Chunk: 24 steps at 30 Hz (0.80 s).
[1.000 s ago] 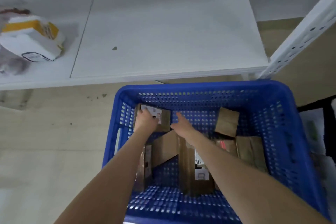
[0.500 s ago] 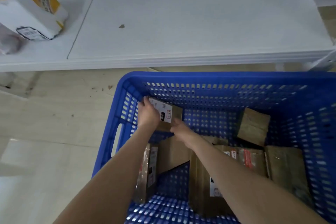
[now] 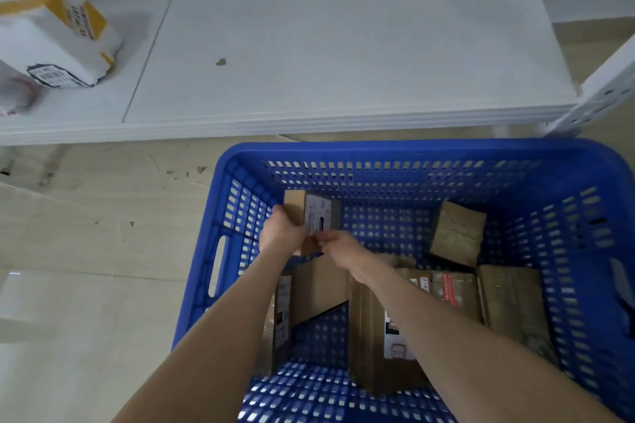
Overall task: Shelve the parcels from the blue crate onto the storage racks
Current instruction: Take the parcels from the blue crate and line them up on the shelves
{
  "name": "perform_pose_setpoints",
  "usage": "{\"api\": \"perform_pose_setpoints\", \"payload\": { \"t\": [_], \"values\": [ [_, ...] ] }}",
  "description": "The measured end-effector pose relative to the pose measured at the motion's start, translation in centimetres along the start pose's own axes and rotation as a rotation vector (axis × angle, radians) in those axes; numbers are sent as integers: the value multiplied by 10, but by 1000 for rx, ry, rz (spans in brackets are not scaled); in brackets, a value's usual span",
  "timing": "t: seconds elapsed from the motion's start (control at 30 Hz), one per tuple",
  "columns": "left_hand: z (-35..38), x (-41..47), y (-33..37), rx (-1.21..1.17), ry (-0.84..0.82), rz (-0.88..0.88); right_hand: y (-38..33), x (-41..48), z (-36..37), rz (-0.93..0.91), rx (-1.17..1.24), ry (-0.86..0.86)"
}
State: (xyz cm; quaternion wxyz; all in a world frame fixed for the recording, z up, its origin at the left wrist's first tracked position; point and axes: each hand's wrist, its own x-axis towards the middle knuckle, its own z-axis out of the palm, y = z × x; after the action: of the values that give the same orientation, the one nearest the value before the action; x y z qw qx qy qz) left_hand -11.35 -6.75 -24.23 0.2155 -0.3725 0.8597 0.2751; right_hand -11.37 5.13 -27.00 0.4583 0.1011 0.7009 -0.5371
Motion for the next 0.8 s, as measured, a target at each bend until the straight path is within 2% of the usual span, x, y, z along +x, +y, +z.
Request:
{"api": "perform_pose_setpoints", "payload": {
  "t": [0.13, 0.3, 0.37, 0.43, 0.6, 0.7, 0.8],
  "values": [
    [-61, -45, 27, -278, 36, 0, -31, -57, -18, 26, -52, 144],
    [-162, -122, 76, -417, -57, 93, -106, -161, -49, -60, -192, 503],
    [-208, -157, 99, -455, -106, 140, -143, -207, -62, -116, -302, 572],
    [-257, -194, 121, -464, -157, 197, -183, -253, -71, -165, -331, 547],
    [-379, -284, 178, -416, -235, 358, -268, -362, -79, -215, -66, 246],
    [-436, -330, 204, -449, -183, 426, -314, -426, -74, -308, 27, 187],
    [-477, -370, 220, -542, -42, 461, -350, -478, -70, -368, 131, 177]
  ]
}}
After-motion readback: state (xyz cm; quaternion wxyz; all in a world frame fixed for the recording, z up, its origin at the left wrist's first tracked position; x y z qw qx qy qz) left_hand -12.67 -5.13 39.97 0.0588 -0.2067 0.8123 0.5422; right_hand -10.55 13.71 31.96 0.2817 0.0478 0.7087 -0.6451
